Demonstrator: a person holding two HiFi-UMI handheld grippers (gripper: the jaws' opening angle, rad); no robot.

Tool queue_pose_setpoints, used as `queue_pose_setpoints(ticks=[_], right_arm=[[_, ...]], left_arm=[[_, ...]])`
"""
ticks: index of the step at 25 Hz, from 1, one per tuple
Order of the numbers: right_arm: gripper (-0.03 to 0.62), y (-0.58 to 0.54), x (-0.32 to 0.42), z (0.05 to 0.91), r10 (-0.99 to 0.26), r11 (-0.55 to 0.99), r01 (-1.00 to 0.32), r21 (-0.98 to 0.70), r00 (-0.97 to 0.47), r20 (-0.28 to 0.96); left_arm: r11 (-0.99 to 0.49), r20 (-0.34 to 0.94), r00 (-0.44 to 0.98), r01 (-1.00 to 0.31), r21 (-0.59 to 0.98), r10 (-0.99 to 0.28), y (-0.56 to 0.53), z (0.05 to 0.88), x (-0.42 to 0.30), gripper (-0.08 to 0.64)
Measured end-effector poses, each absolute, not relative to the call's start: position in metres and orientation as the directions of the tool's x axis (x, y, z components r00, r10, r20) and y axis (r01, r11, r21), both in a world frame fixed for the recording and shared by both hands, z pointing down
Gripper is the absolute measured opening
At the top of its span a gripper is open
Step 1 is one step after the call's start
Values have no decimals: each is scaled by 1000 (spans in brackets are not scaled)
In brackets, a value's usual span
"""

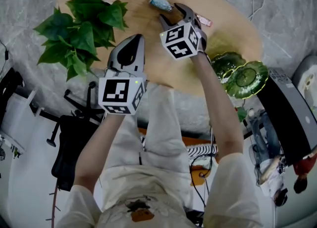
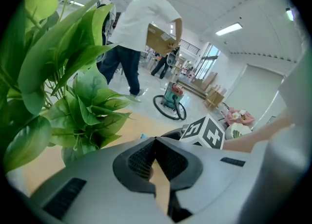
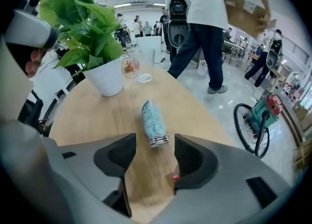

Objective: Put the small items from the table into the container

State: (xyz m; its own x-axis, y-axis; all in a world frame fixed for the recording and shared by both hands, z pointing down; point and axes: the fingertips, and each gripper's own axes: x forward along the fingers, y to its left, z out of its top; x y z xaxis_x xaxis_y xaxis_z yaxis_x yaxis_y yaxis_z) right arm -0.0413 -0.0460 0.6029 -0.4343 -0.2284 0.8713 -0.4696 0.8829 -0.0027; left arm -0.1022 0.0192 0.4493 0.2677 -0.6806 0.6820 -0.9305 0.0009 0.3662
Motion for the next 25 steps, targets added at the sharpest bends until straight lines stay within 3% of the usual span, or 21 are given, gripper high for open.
queue_pose_setpoints(ticks=[6, 10, 25], right_arm=[[232, -49, -40, 607, -240, 897, -441, 36, -416, 877], [149, -52, -38, 609, -252, 897, -439, 54, -408, 878], [140, -46, -31, 592, -291, 863, -502, 48, -419, 860]], left_arm=[[8, 683, 260, -932, 363, -683, 20, 451, -105, 0], [11, 684, 258, -932, 363, -682, 21, 452, -105, 0], [-22, 677, 275, -934, 358, -682, 15, 438, -101, 0]])
